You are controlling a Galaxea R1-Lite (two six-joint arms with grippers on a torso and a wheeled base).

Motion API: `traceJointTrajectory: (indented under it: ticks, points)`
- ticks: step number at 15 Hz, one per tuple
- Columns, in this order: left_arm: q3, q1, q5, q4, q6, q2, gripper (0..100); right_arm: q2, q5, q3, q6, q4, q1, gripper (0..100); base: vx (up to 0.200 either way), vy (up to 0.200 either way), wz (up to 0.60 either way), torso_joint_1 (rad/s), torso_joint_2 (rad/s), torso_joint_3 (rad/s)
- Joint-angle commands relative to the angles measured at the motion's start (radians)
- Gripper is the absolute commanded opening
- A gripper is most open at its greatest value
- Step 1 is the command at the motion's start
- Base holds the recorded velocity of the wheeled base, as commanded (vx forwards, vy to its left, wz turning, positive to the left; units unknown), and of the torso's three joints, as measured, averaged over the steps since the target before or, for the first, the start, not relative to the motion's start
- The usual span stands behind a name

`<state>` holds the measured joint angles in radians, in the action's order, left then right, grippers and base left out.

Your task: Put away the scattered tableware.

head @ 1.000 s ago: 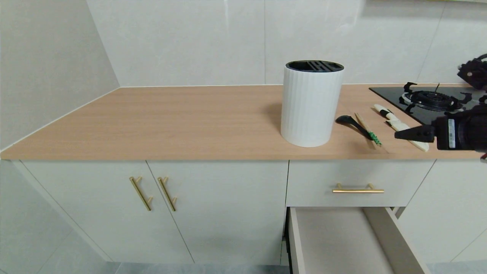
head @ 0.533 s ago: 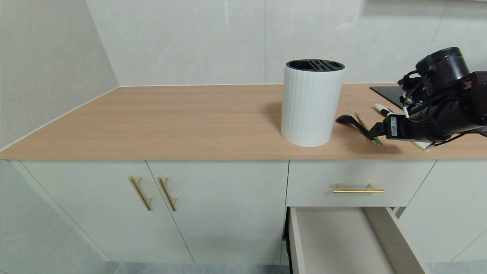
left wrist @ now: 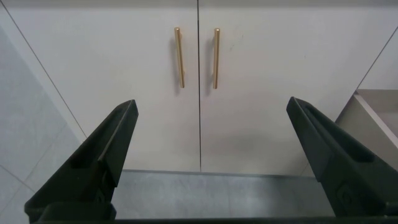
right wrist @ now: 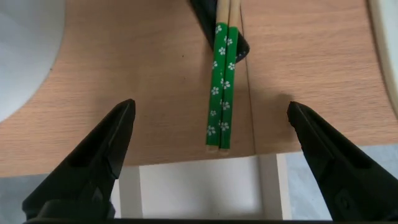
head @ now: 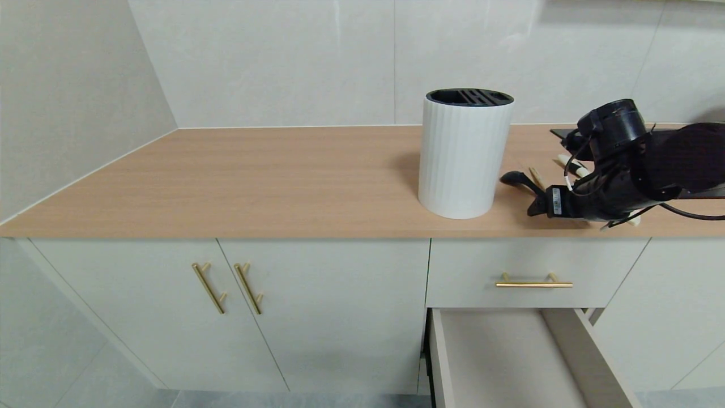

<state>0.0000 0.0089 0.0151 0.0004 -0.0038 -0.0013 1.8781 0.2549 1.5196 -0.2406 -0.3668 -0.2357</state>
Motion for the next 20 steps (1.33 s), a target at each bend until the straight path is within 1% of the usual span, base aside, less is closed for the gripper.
traceJointTrajectory:
  ticks: [1, 7, 10, 13, 14, 15, 16, 20]
  points:
    - [0.000, 0.000, 0.000, 0.000, -0.001, 0.001, 100, 0.006, -0.002, 0.001, 0.000, 0.002, 0.000, 0, 0.000, 0.000, 0.00, 0.000, 0.00, 0.000]
    - [0.000, 0.000, 0.000, 0.001, -0.001, 0.001, 100, -0.034, 0.001, -0.004, 0.000, -0.001, 0.001, 0, 0.000, 0.000, 0.00, 0.000, 0.00, 0.000]
    - [0.000, 0.000, 0.000, 0.001, -0.001, 0.001, 100, -0.135, 0.006, -0.035, 0.000, 0.000, 0.004, 0, 0.000, 0.000, 0.00, 0.000, 0.00, 0.000]
    - [0.000, 0.000, 0.000, 0.000, -0.001, 0.001, 100, -0.304, -0.016, -0.110, 0.004, -0.007, 0.003, 0, 0.000, 0.000, 0.00, 0.000, 0.00, 0.000]
    - [0.000, 0.000, 0.000, 0.000, -0.001, 0.001, 100, -0.415, -0.072, -0.159, 0.006, -0.018, 0.000, 0, 0.000, 0.000, 0.00, 0.000, 0.00, 0.000]
    - [0.000, 0.000, 0.000, 0.000, -0.001, 0.001, 100, -0.461, -0.097, -0.182, 0.007, -0.037, -0.004, 0, 0.000, 0.000, 0.00, 0.000, 0.00, 0.000]
    - [0.000, 0.000, 0.000, 0.000, -0.001, 0.001, 100, -0.544, -0.143, -0.200, 0.007, -0.077, -0.019, 0, 0.000, 0.000, 0.00, 0.000, 0.00, 0.000]
    - [0.000, 0.000, 0.000, 0.000, -0.001, 0.001, 100, -0.749, -0.344, -0.233, 0.007, -0.291, -0.020, 0, 0.000, 0.000, 0.00, 0.000, 0.00, 0.000]
